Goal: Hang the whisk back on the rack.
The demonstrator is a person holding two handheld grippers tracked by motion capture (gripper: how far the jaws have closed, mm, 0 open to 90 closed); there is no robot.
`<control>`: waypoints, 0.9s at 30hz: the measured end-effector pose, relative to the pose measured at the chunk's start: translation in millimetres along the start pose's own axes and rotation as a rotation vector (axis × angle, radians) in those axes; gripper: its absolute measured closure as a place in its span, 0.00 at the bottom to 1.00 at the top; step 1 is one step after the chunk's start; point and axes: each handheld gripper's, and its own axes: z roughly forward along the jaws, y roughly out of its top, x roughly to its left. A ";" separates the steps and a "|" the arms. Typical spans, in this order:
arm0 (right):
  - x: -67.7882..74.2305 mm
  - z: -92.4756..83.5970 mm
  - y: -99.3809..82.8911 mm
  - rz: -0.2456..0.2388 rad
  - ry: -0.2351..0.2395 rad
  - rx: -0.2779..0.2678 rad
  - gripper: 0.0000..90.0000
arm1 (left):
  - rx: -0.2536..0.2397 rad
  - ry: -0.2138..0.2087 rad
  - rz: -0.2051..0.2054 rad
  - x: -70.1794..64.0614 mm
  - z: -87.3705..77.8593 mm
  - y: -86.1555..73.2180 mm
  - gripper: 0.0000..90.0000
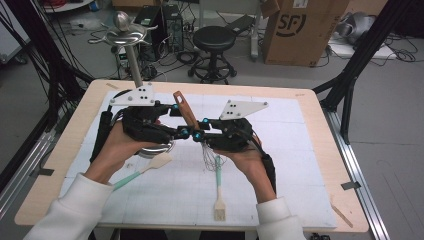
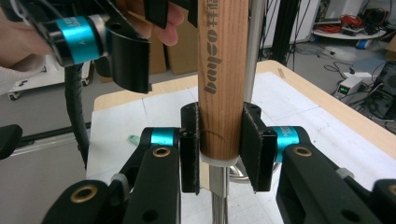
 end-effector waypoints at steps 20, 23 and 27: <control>6.0 6.9 2.9 -0.009 0.006 0.010 0.78 | 0.007 0.051 -0.003 0.2 0.2 0.2 0.76; 7.1 7.5 3.1 -0.007 0.011 0.009 0.78 | 0.004 0.043 -0.010 0.4 0.3 0.2 0.78; 7.8 9.1 3.1 -0.010 0.019 0.011 0.78 | 0.008 0.034 0.008 -0.5 -1.1 0.1 0.79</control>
